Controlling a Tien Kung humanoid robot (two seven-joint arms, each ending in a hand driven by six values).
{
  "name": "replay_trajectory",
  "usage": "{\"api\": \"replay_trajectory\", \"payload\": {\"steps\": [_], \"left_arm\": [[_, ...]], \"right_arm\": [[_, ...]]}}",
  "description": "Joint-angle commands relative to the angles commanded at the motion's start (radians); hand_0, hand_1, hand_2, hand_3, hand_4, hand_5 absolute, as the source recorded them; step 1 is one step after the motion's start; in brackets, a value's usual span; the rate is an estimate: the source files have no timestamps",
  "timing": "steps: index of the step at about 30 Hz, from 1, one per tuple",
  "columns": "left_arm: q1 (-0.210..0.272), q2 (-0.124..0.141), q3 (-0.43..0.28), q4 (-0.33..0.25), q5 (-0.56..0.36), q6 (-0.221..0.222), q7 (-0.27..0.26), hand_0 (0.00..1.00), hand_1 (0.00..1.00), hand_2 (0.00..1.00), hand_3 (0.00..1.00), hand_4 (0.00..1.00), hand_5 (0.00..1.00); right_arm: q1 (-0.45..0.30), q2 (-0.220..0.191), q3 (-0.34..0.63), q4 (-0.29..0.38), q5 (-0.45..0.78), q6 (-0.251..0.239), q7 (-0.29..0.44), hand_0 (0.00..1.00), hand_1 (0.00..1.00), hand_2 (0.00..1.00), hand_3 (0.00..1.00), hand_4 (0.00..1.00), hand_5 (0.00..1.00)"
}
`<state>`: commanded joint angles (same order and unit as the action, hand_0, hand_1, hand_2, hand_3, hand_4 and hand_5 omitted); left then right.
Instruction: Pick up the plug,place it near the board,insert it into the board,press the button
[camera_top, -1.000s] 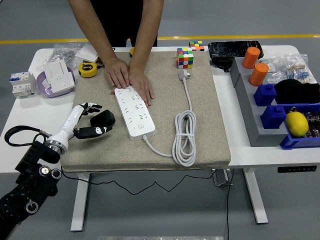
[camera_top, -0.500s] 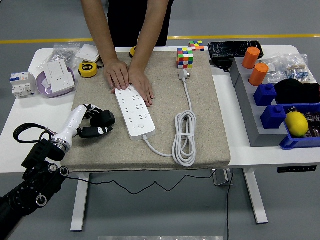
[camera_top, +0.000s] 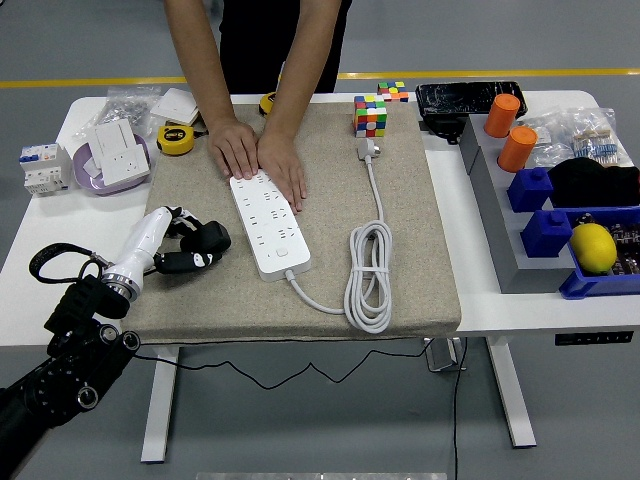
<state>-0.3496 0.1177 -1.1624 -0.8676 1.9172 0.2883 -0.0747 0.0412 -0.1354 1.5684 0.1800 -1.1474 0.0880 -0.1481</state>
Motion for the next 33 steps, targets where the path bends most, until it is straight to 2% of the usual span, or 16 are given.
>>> {"api": "replay_trajectory", "payload": {"steps": [3,4,9,10,13,21,27,33], "left_arm": [[0.000,0.000,-0.002,0.002,0.012,0.004,0.004,0.479,0.387,0.375,0.451,0.833,0.150],[0.000,0.000,-0.002,0.003,0.015,0.002,0.006,0.435,0.322,0.329,0.422,0.680,0.109],[0.002,0.000,-0.005,-0.004,0.020,-0.002,0.012,0.435,0.322,0.329,0.422,0.680,0.109],[0.003,0.001,-0.006,-0.007,0.021,-0.003,0.013,0.427,0.321,0.327,0.404,0.626,0.083],[0.003,0.006,-0.003,-0.018,0.012,-0.008,0.014,0.427,0.321,0.327,0.404,0.626,0.083],[-0.004,0.038,0.036,-0.078,-0.051,-0.018,0.016,0.427,0.319,0.319,0.398,0.603,0.094],[-0.055,0.070,0.097,-0.108,-0.083,-0.021,0.017,0.427,0.320,0.317,0.397,0.608,0.093],[-0.142,0.091,0.212,-0.078,-0.085,-0.022,0.015,0.427,0.319,0.314,0.397,0.609,0.095]], "right_arm": [[0.000,0.001,0.000,0.000,-0.001,0.000,0.001,0.849,0.755,0.740,0.766,0.998,0.783],[0.000,0.001,0.000,0.000,-0.001,0.000,0.001,0.849,0.755,0.740,0.766,0.998,0.783],[0.000,0.001,0.001,0.000,-0.002,-0.001,0.001,0.849,0.755,0.740,0.766,0.998,0.783],[0.000,0.002,0.002,0.000,-0.002,-0.001,0.001,0.848,0.754,0.740,0.764,0.998,0.784],[0.000,0.003,0.002,0.000,-0.003,-0.002,0.001,0.848,0.754,0.740,0.764,0.998,0.784],[0.001,0.004,0.001,0.000,0.000,-0.003,0.002,0.848,0.754,0.740,0.764,0.998,0.784],[0.002,0.004,-0.003,0.000,-0.002,-0.002,0.001,0.849,0.754,0.739,0.764,0.998,0.783],[0.008,0.004,-0.005,0.000,-0.009,-0.001,0.001,0.849,0.754,0.739,0.764,0.998,0.786]]}}
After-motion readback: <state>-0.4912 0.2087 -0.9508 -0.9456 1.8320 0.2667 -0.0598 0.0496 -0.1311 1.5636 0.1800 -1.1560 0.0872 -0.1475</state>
